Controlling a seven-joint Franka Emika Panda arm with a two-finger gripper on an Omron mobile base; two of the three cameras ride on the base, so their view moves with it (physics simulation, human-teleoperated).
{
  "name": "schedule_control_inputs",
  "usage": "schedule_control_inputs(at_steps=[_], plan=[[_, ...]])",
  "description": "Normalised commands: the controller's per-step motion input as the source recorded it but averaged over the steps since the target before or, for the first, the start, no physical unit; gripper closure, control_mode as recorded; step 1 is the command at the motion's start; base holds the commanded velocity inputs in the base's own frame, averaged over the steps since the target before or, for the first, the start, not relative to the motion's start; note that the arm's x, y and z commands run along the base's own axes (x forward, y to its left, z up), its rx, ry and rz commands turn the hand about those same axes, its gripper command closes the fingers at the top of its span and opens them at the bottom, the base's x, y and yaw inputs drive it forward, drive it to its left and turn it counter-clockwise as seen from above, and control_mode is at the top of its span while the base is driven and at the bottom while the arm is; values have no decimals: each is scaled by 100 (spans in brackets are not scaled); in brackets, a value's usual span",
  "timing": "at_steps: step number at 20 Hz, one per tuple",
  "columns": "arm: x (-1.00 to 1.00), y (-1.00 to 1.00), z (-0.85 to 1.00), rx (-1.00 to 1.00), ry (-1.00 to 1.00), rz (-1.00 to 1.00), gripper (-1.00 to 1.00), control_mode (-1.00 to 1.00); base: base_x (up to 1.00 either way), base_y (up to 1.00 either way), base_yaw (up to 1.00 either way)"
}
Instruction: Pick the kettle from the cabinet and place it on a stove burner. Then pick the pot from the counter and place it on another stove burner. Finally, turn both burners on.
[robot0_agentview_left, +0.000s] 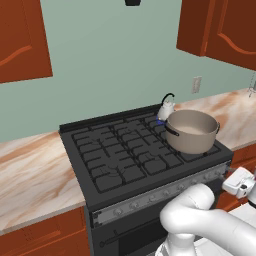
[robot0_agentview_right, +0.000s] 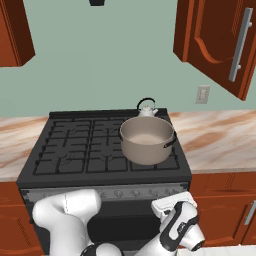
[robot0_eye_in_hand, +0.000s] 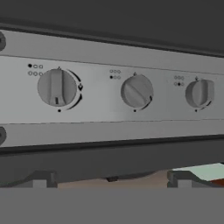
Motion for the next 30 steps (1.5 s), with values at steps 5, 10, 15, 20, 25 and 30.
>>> schedule_control_inputs(at_steps=[5,10,15,20,25,30], plan=[[3,-12,-2,0,0,-1,-100,-100,0,0,0],[0,-1,-4,0,0,-3,-100,-100,0,0,0],[2,0,-10,0,2,-5,-100,-100,0,0,0],[9,0,-5,0,4,-4,-100,-100,0,0,0],[13,0,-4,0,4,-4,-100,-100,0,0,0],[12,0,-11,0,4,-3,-100,-100,0,0,0]])
